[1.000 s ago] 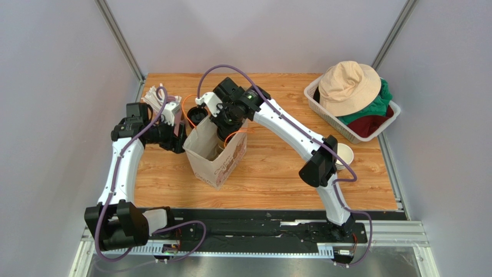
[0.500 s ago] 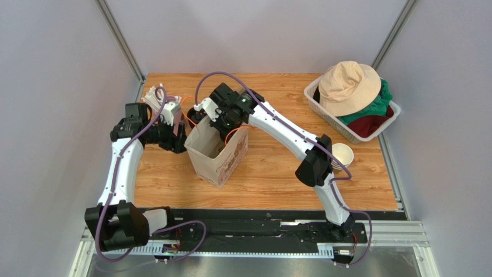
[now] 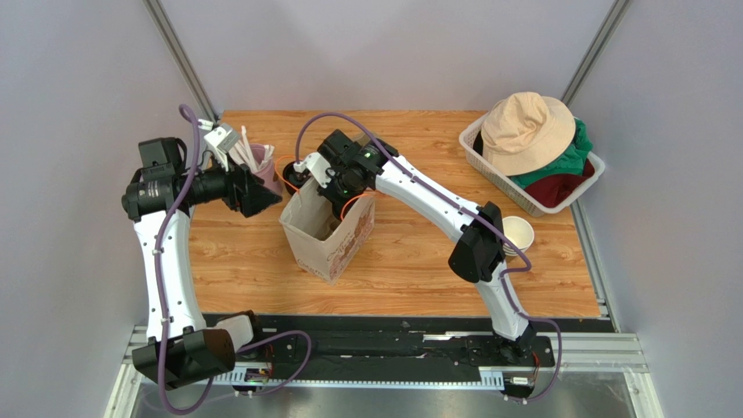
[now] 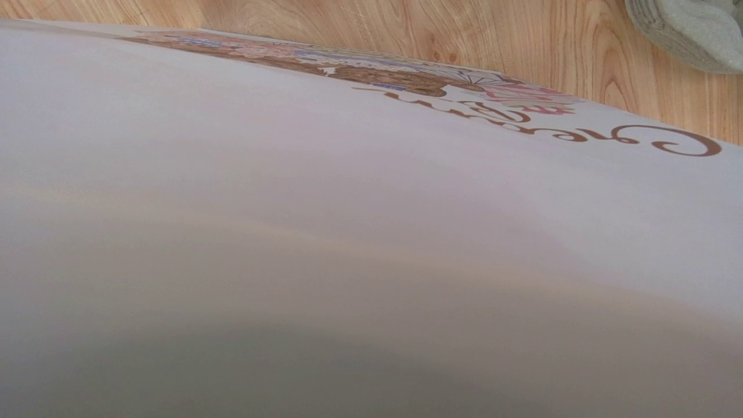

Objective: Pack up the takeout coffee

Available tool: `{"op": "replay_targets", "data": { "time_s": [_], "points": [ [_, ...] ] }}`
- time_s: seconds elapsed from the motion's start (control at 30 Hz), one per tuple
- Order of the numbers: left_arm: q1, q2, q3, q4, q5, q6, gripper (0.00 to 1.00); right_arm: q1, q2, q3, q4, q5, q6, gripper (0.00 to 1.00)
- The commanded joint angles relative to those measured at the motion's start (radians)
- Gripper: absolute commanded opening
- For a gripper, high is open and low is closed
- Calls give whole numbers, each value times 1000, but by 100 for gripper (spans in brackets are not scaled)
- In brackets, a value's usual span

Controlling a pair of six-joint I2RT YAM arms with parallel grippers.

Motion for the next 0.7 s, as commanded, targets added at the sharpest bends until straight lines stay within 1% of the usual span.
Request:
{"op": "replay_targets", "data": {
  "time_s": [0.0,0.1,0.13,0.17,0.2,0.23,0.3,0.33,0.57,0.67],
  "points": [
    [0,30,60,-42,116,25,90,5,-66,-3,42,-22,-2,0],
    [-34,5,60,20,75,-32,91,5,-68,-3,45,-22,0,0],
    [-51,-4,52,79,3,-53,91,5,-69,-3,43,-26,1,0],
    [-97,-16,31,110,-40,-94,91,5,-71,-3,45,-27,1,0],
    [-120,-38,18,136,-78,-110,91,5,-71,-6,46,-29,1,0],
    [-140,-45,8,182,-150,-122,92,5,-72,-4,45,-30,1,0],
    [-198,-61,-8,216,-226,-152,92,3,-72,-6,43,-32,6,0],
    [-226,-61,-9,236,-287,-155,92,3,-72,-7,45,-32,5,0],
    [-296,-30,-18,281,-457,-181,92,5,-81,-9,45,-38,8,0],
    [-300,-21,-32,299,-505,-184,92,5,-83,-12,43,-39,8,0]
  ]
}}
